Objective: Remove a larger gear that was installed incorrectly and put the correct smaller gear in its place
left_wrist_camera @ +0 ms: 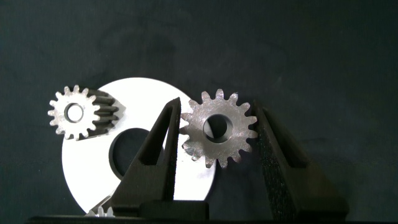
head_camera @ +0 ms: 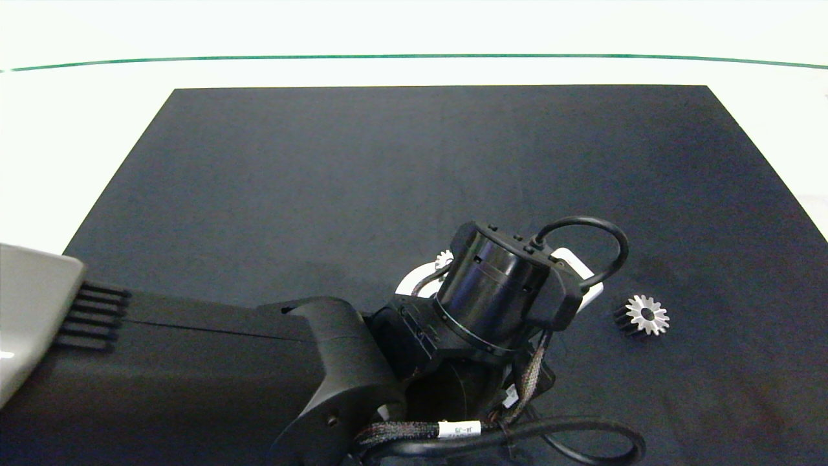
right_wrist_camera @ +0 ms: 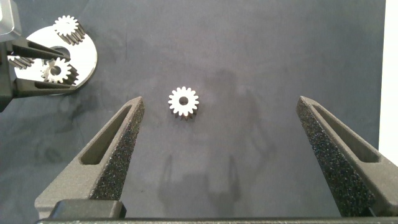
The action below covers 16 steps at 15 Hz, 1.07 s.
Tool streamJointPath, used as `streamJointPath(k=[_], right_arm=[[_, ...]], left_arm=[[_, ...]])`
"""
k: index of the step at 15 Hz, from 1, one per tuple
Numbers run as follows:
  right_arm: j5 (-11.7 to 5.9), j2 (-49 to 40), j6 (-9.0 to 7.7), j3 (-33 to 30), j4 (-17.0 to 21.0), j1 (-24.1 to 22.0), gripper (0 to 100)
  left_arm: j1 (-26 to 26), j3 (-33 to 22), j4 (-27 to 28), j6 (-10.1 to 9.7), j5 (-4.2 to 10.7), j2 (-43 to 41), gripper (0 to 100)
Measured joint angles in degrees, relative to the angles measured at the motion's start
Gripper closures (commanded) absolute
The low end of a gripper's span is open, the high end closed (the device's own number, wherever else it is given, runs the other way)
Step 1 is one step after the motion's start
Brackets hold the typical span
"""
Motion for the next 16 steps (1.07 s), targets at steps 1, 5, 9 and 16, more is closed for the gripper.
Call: streamJointPath(k=[1, 5, 9, 16], right_arm=[[0.00, 0.0, 0.00, 0.0, 0.0, 0.0, 0], [-0.01, 0.0, 0.00, 0.0, 0.0, 0.0, 0], [0.00, -0.1, 0.00, 0.0, 0.0, 0.0, 0], [-0.04, -0.4, -0.06, 0.5, 0.0, 0.0, 0]], left_arm=[[0.2, 0.1, 0.0, 0.01, 0.00, 0.1, 81], [0.5, 0.4, -0.2, 0.00, -0.02, 0.3, 81], [1.3, 1.2, -0.5, 0.06, -0.02, 0.2, 81], [2.3, 3.7, -2.8, 0.26, -0.11, -0.1, 81]])
